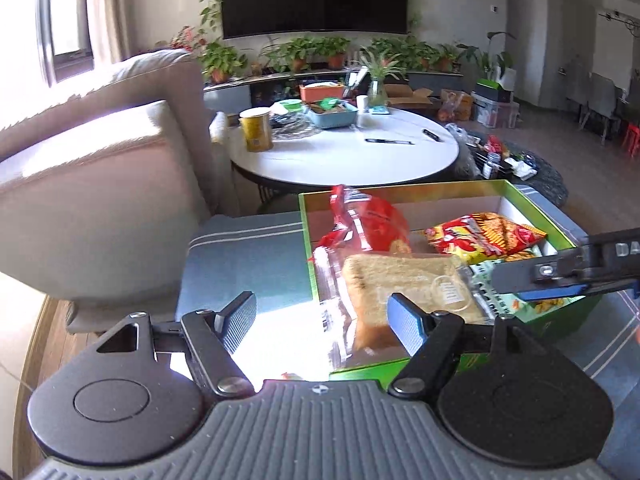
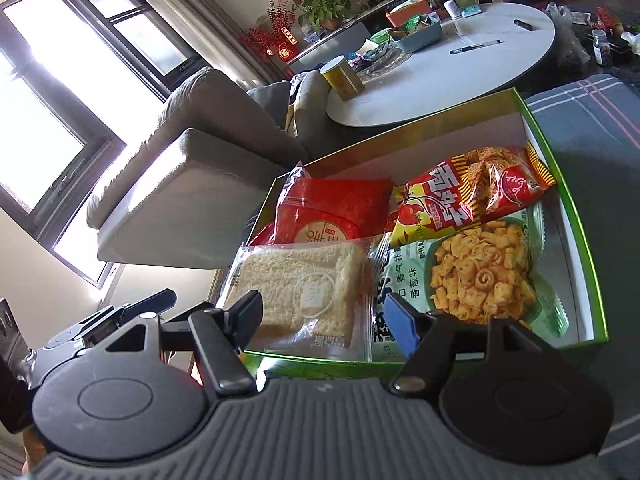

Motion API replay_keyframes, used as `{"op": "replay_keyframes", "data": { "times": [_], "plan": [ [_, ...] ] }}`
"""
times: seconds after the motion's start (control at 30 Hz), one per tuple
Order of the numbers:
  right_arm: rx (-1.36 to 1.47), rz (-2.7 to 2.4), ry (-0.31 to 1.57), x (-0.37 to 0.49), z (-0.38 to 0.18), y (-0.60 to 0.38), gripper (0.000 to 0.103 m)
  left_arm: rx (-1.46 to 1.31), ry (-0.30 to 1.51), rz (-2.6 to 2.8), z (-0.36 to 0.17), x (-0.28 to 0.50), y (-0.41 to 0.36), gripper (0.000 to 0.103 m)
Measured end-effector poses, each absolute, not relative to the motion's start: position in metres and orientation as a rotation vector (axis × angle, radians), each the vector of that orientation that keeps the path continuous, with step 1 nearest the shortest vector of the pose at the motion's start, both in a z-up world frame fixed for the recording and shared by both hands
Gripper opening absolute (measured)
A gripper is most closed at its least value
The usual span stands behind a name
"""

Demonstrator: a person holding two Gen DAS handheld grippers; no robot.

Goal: Organize snacks
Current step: 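Carry the bread loaf with the right tool into the green box and release, then grasp the red printed snack packet on the table with the left tool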

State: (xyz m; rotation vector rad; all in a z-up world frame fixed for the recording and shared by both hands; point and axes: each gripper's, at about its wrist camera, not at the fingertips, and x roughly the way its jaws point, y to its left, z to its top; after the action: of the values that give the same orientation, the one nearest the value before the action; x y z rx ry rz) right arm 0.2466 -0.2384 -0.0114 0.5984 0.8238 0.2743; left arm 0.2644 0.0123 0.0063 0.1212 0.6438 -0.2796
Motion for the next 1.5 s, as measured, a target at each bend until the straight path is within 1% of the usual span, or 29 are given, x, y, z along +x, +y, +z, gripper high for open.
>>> {"op": "replay_keyframes", "data": {
  "times": [0.23, 0.5, 0.6, 0.73, 0.83, 0.93, 1.17, 1.27, 1.37, 1.5],
  "plan": [
    [0.537, 0.343, 0.801, 0.232, 0.004, -0.221, 0.080, 0.066, 0.672, -0.188, 0.000, 0.258, 0.051, 0.070],
    [0.461, 0.396, 0.826, 0.226, 0.001, -0.192, 0.080, 0.043, 0.804, -0.112, -0.048, 0.257, 0.083, 0.070],
    [0.452, 0.404, 0.856, 0.226, -0.006, -0.185, 0.080, -0.017, 0.799, -0.116, -0.058, 0.257, 0.090, 0.074],
    [0.411, 0.429, 0.901, 0.222, -0.014, -0.169, 0.080, -0.100, 0.834, -0.189, -0.064, 0.254, 0.092, 0.074],
    [0.405, 0.444, 0.922, 0.221, -0.019, -0.161, 0.080, -0.081, 0.863, -0.265, -0.072, 0.245, 0.077, 0.074],
    [0.405, 0.447, 0.938, 0.221, -0.023, -0.157, 0.080, -0.015, 0.858, -0.317, -0.072, 0.227, 0.056, 0.074],
    [0.393, 0.434, 0.957, 0.218, -0.028, -0.154, 0.080, -0.087, 0.967, -0.557, -0.054, 0.197, 0.030, 0.075],
    [0.388, 0.410, 0.957, 0.216, -0.029, -0.160, 0.081, -0.028, 0.925, -0.541, -0.039, 0.186, 0.029, 0.075],
    [0.400, 0.392, 0.963, 0.215, -0.031, -0.166, 0.081, 0.015, 0.873, -0.431, -0.031, 0.191, 0.042, 0.075],
    [0.404, 0.395, 0.977, 0.215, -0.034, -0.164, 0.080, -0.042, 0.841, -0.296, -0.035, 0.213, 0.070, 0.074]
  ]
}}
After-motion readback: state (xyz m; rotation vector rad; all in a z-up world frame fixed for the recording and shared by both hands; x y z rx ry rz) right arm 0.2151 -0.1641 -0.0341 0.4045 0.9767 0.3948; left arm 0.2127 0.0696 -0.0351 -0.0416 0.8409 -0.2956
